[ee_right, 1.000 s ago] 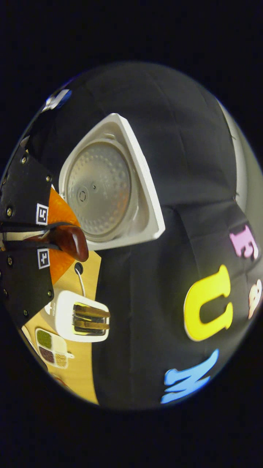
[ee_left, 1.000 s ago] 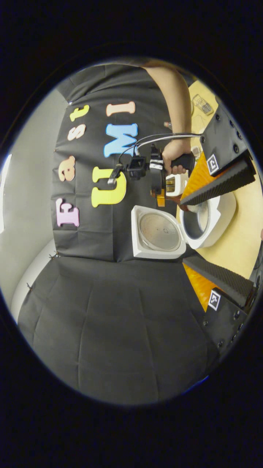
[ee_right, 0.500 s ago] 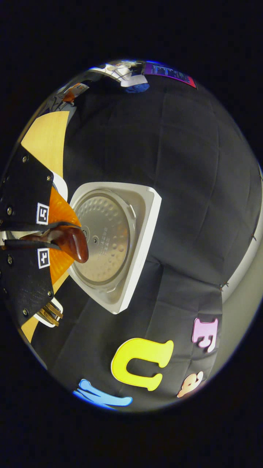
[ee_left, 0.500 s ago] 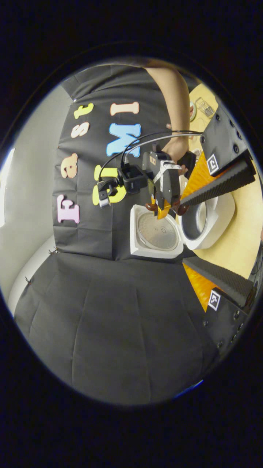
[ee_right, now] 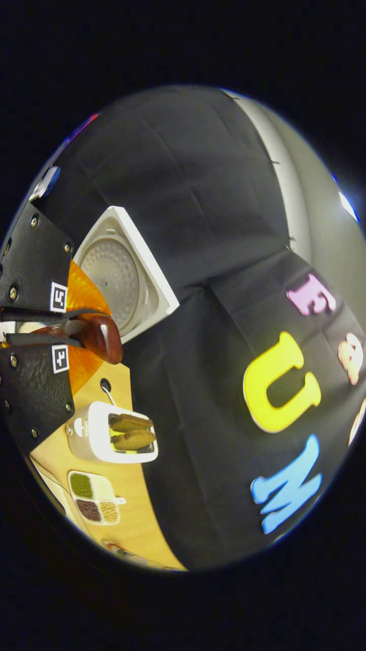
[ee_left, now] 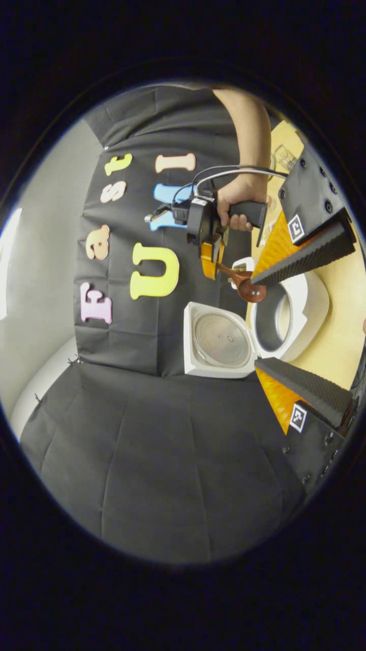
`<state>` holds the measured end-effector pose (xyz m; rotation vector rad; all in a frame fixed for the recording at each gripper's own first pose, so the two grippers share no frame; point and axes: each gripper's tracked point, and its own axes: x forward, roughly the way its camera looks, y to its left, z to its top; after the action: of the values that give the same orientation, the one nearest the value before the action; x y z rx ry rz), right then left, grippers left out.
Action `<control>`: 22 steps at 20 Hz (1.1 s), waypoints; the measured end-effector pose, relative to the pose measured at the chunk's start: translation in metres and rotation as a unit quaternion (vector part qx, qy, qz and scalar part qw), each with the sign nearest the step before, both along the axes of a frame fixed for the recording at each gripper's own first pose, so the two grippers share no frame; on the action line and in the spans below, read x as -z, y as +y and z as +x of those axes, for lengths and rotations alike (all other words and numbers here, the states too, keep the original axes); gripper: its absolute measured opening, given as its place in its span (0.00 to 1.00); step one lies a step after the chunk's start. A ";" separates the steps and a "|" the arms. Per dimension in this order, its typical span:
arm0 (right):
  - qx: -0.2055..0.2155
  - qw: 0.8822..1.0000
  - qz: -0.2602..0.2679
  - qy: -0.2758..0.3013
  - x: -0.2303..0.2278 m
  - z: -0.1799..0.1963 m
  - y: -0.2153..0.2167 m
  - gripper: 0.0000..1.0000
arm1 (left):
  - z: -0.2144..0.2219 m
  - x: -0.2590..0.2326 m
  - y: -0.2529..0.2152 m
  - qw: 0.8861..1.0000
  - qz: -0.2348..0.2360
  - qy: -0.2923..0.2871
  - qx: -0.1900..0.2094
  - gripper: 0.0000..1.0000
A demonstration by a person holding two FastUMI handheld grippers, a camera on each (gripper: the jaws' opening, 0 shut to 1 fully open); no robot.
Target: Close the left gripper, press the button to open the rice cooker; take a wooden spoon from the chopstick holder with the right hand, scoop a spoonful of rice and pour it into the rice cooker, then put the wooden spoon back into the chopstick holder.
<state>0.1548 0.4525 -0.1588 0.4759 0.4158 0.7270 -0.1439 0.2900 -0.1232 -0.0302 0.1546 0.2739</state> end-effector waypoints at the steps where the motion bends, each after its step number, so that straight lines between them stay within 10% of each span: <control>1: 0.012 1.000 0.020 0.021 -0.001 0.002 -0.018 0.09 | 0.006 -0.001 -0.009 1.000 -0.001 -0.001 0.010 0.96; 22: 0.214 0.973 0.064 0.051 -0.021 -0.014 -0.362 0.09 | 0.109 -0.024 -0.199 0.982 0.011 -0.012 0.189 0.98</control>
<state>0.1408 0.0904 -0.1377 0.7016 0.3477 0.3127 -0.0354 0.0912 -0.0992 0.0175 0.1312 -0.1038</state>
